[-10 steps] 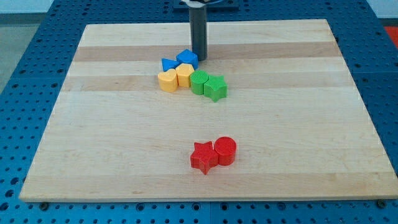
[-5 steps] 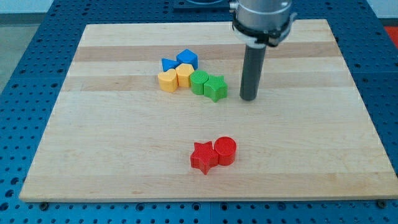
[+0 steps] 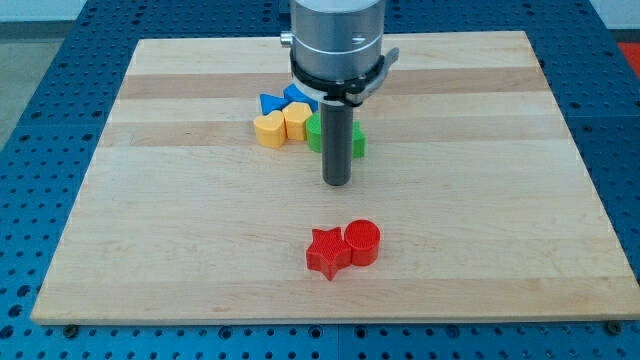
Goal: Move the green star right side of the yellow hexagon
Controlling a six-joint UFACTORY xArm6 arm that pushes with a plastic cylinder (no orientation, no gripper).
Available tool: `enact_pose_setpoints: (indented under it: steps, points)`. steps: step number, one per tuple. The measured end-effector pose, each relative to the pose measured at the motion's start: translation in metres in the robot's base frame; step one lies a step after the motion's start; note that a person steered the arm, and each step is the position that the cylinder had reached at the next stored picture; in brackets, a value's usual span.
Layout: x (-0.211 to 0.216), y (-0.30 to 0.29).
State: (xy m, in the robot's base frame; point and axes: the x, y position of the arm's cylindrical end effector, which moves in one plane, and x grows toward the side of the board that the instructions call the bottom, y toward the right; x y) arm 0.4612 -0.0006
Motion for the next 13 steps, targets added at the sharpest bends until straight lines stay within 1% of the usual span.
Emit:
enact_pose_setpoints:
  steps: [2,3,5,8,10,11,13]
  points:
    - [-0.007,0.004]
    - [-0.023,0.015]
    - [-0.04,0.048]
    - [-0.06,0.044]
    - [-0.061,0.019]
    - [-0.061,0.023]
    - [-0.065,0.077]
